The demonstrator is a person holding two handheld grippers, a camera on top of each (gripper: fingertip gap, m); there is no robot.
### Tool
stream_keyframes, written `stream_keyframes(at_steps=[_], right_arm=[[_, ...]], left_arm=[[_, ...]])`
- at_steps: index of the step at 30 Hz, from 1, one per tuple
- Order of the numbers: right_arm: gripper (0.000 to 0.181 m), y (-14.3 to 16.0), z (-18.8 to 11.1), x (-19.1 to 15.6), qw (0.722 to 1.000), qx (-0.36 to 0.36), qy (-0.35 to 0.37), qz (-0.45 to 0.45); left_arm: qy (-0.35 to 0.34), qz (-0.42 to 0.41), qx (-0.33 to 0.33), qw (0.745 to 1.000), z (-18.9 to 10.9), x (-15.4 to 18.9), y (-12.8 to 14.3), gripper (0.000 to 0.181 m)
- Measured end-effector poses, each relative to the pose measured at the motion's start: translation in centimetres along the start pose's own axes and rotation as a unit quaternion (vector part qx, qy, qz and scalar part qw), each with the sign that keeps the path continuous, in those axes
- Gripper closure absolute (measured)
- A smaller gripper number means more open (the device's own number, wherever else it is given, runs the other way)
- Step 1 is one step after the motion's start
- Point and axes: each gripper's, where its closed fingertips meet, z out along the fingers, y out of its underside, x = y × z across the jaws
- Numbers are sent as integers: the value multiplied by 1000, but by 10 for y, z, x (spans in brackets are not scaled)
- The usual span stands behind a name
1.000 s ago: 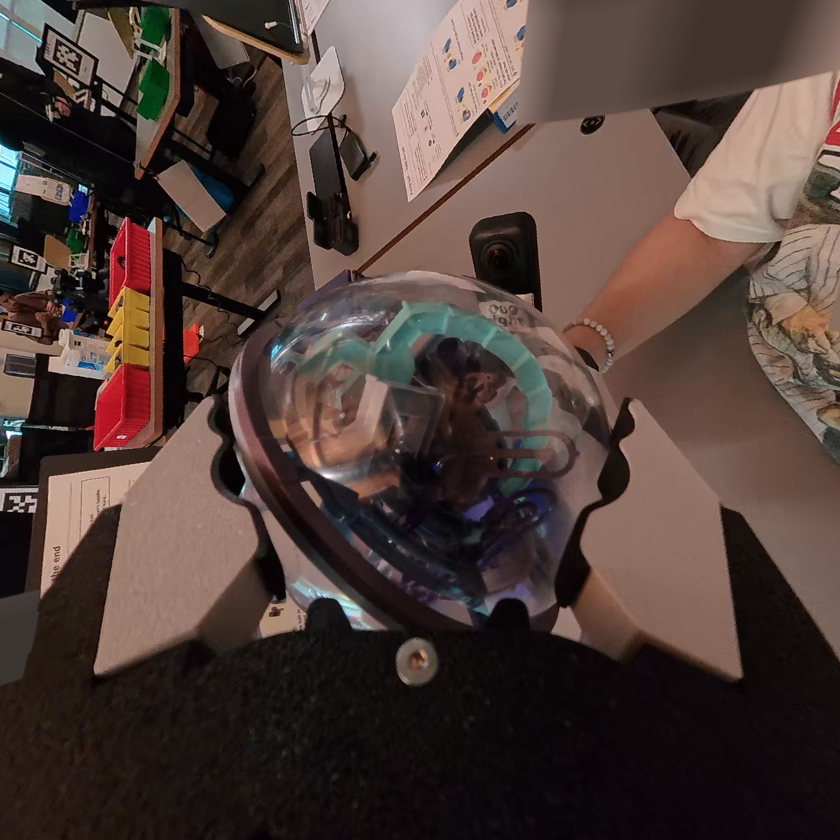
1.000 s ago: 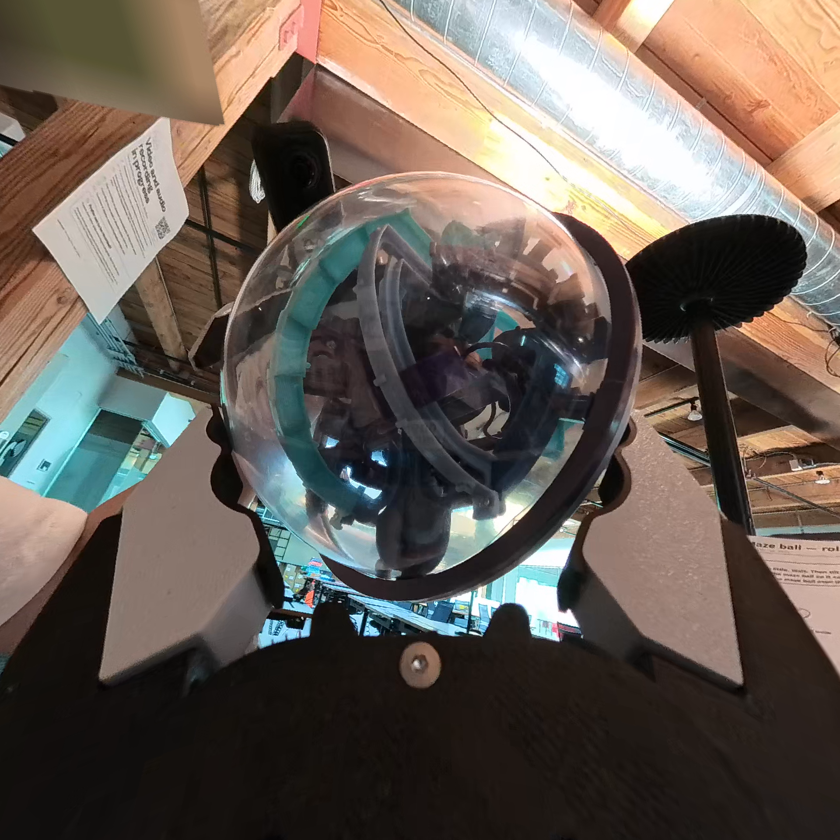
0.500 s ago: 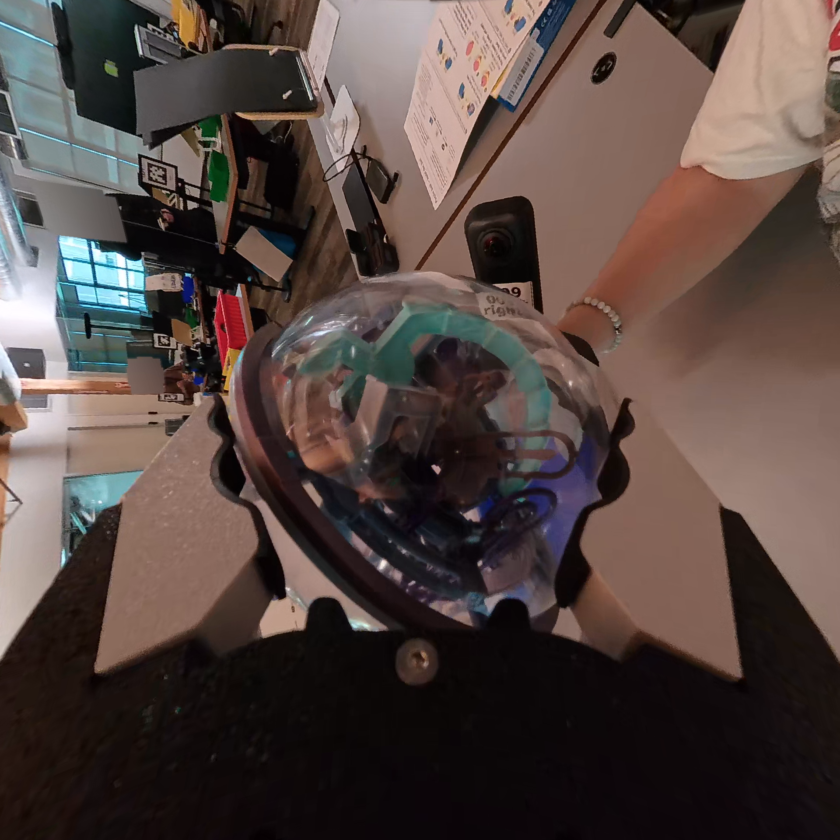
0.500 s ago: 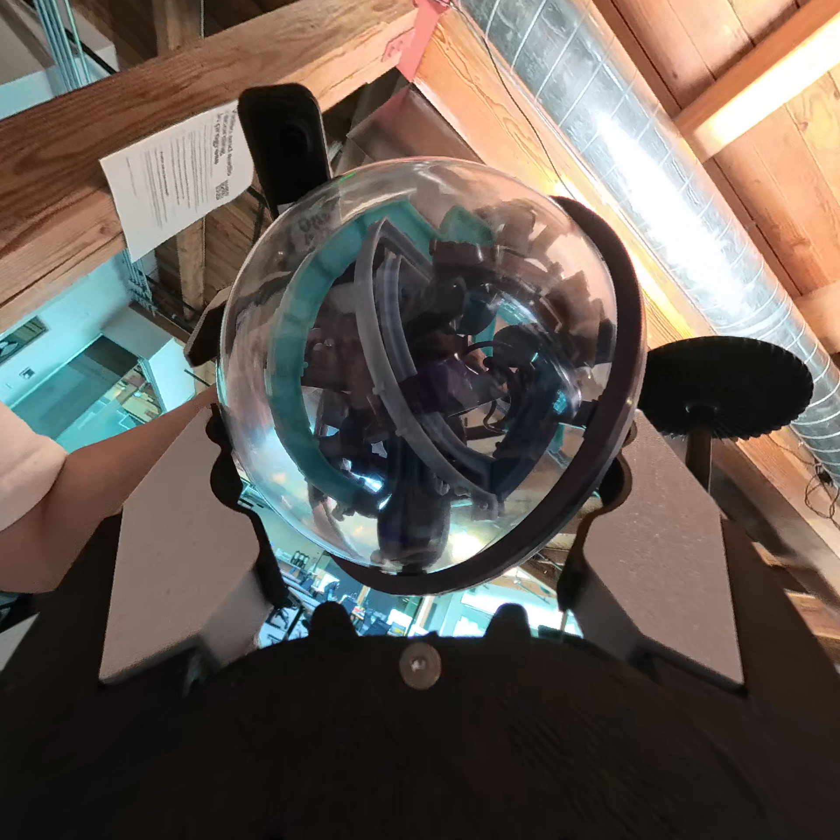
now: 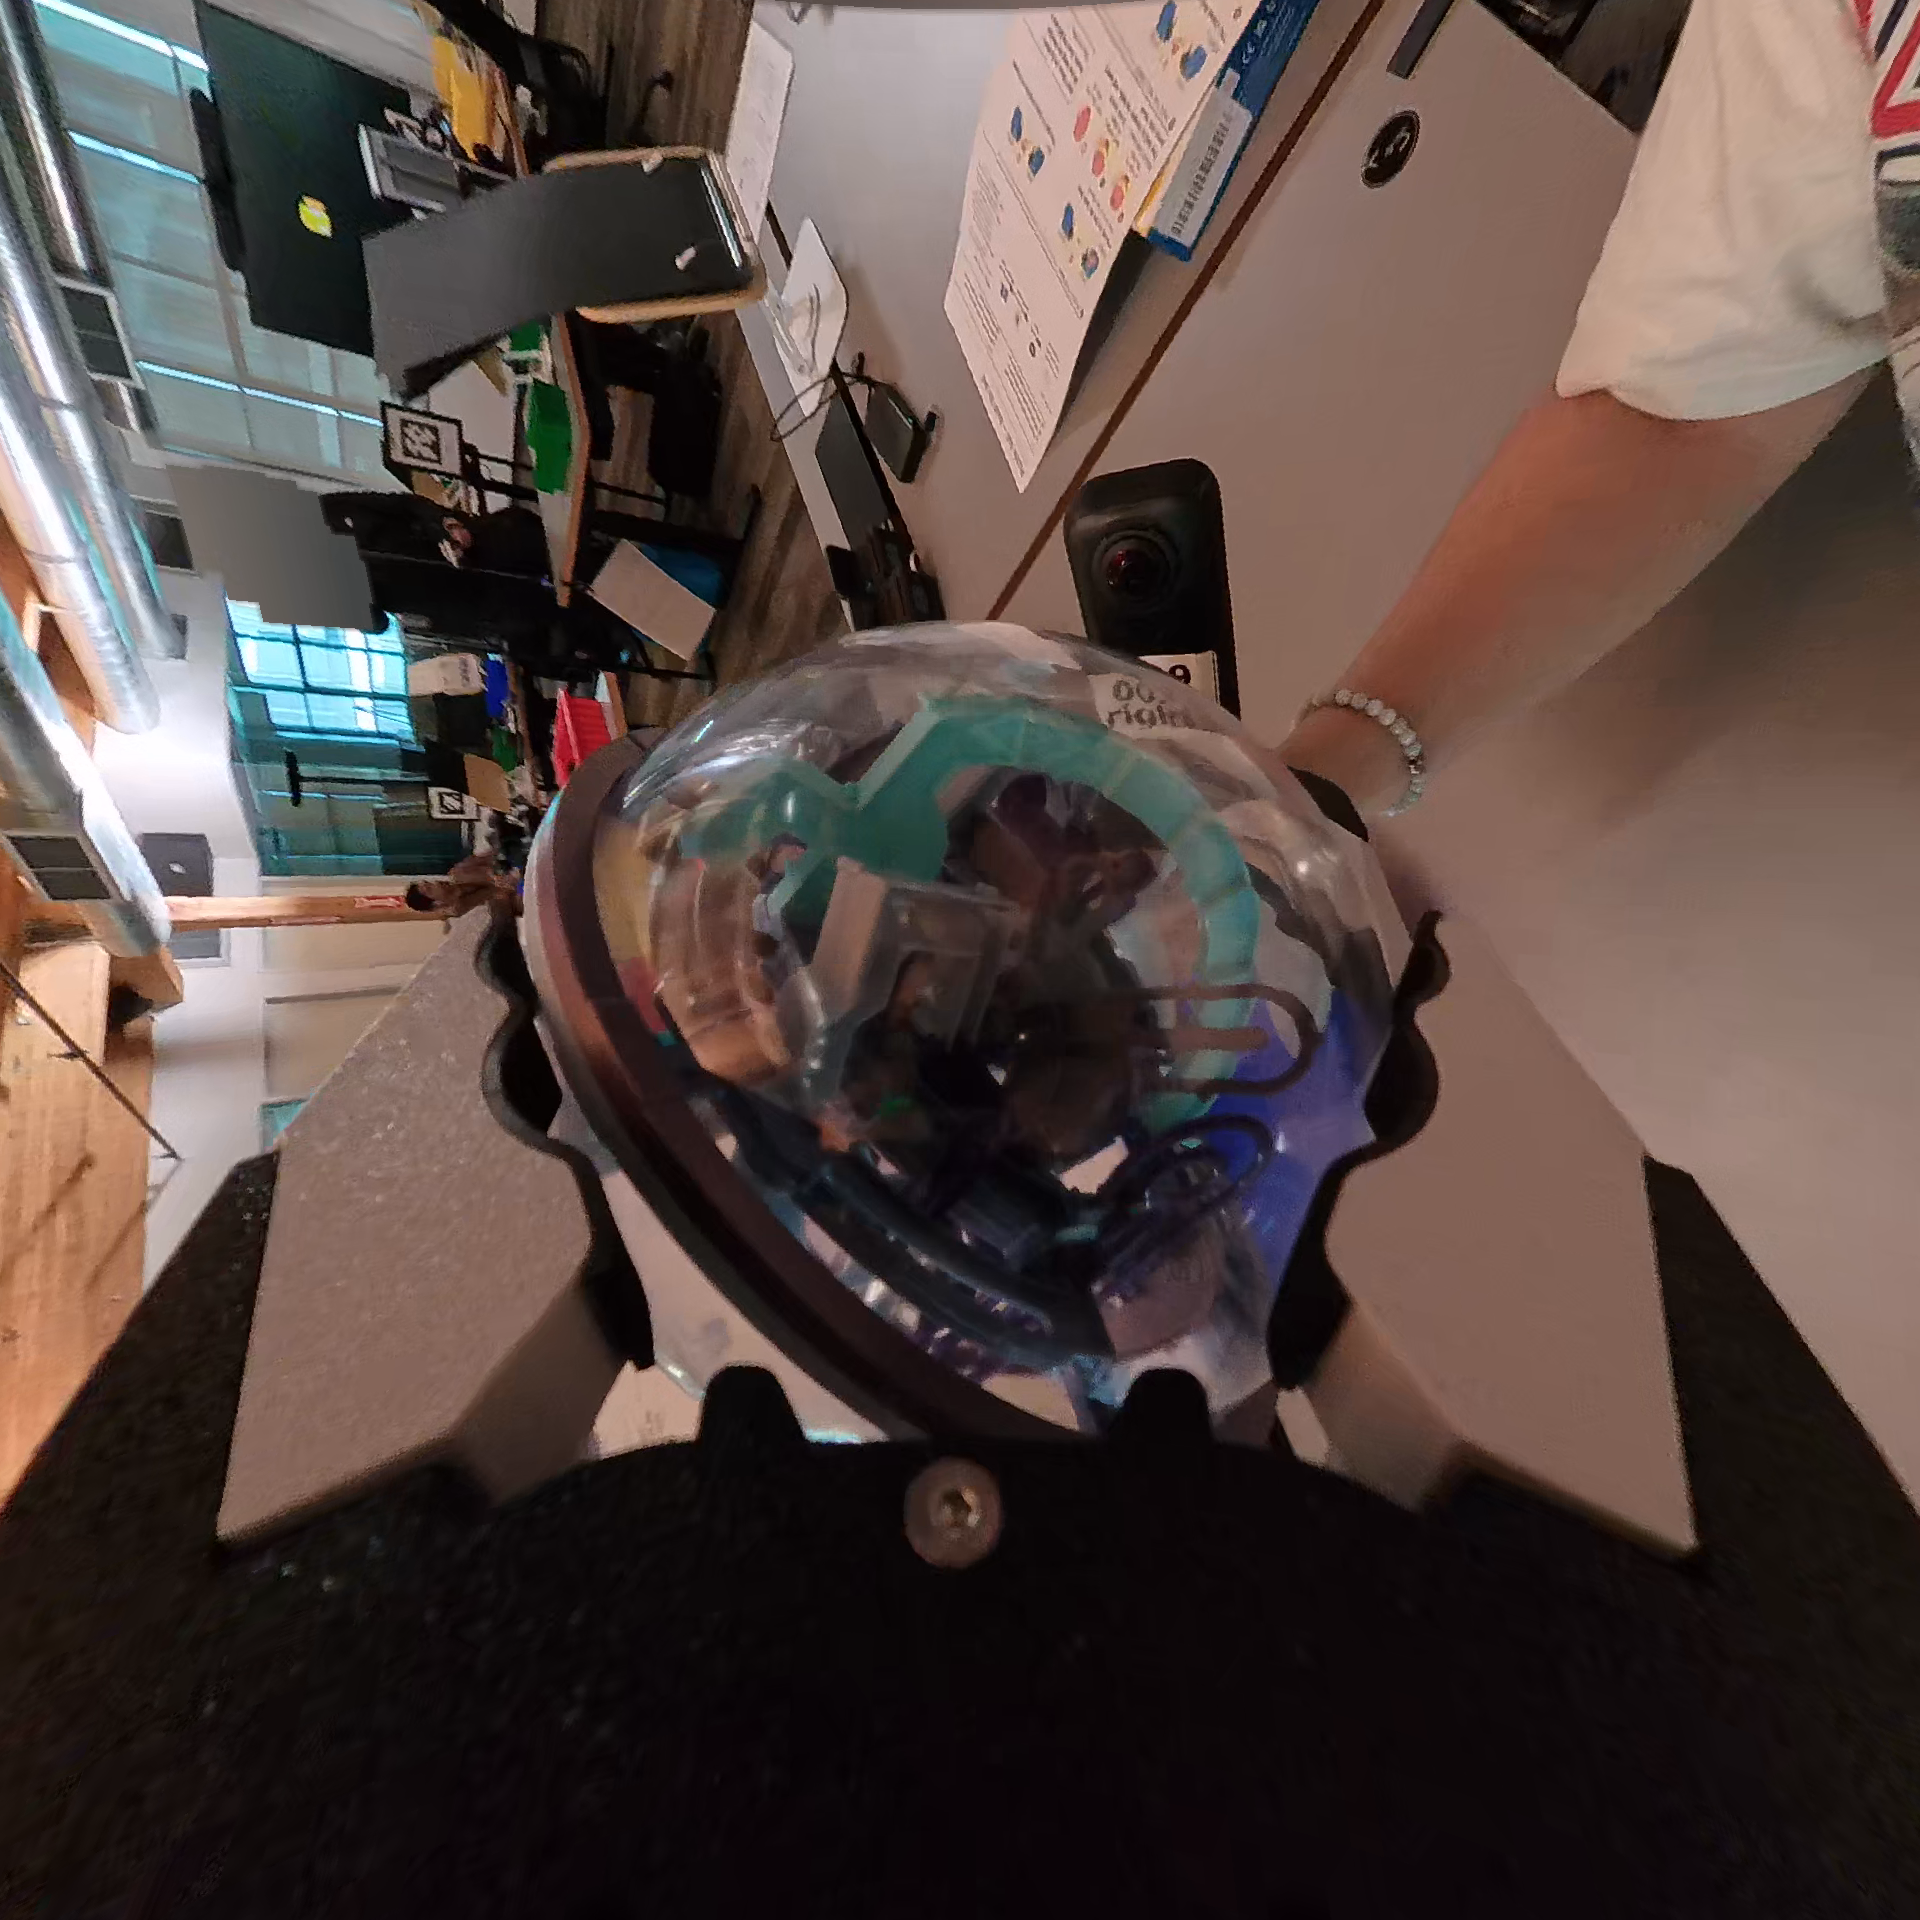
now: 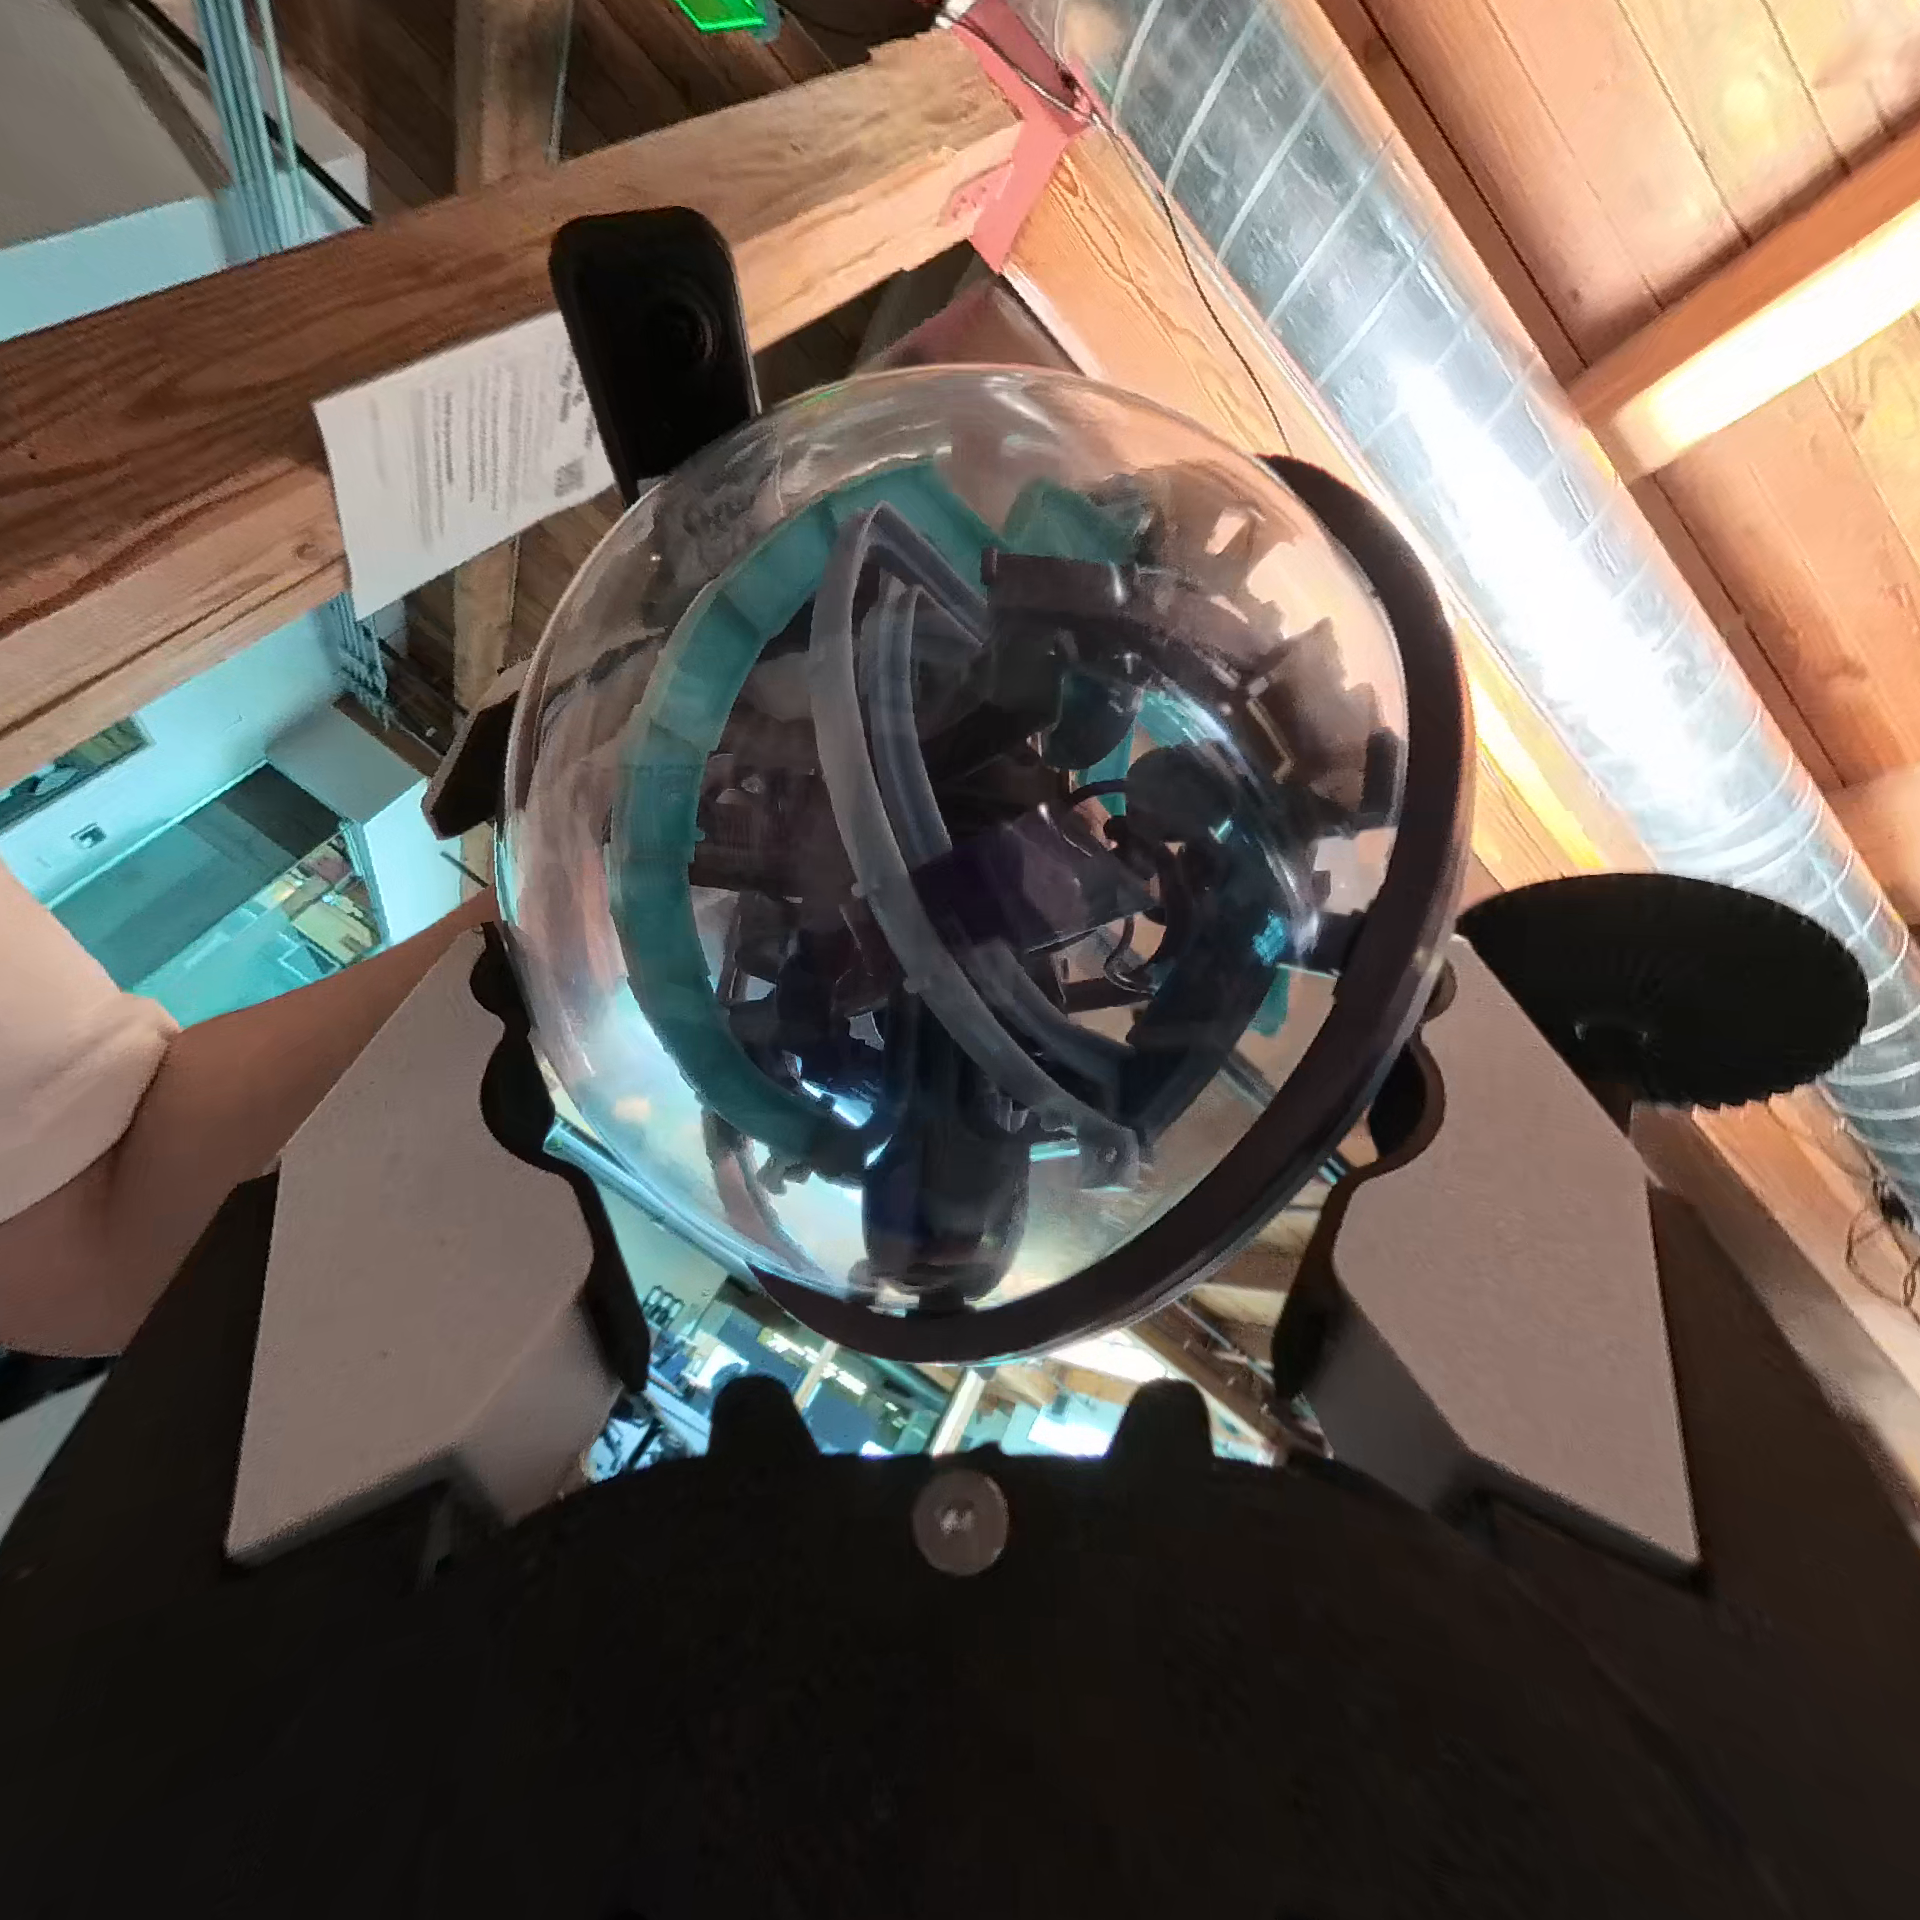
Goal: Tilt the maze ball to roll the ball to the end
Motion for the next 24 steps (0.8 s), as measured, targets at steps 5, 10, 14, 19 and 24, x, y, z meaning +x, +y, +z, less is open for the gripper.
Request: stream_keyframes(at_steps=[5,10,14,19,24], right_arm=[[23,-3,9,6,1000,-2,-21,-13],[23,-7,13,7,1000,5,-23,-11],[23,11,9,12,996,-15,17,81],[24,56,-11,24,963,-70,116,233],[23,63,-20,16,967,-85,120,208]], left_arm=[[-18,16,-7,1000,-5,-10,-3,26],[-22,7,4,1000,-8,-13,-4,27],[8,-96,1,995,-4,-19,18,27],[57,-305,46,949,11,-20,76,27],[65,-296,51,952,13,-5,83,27]])
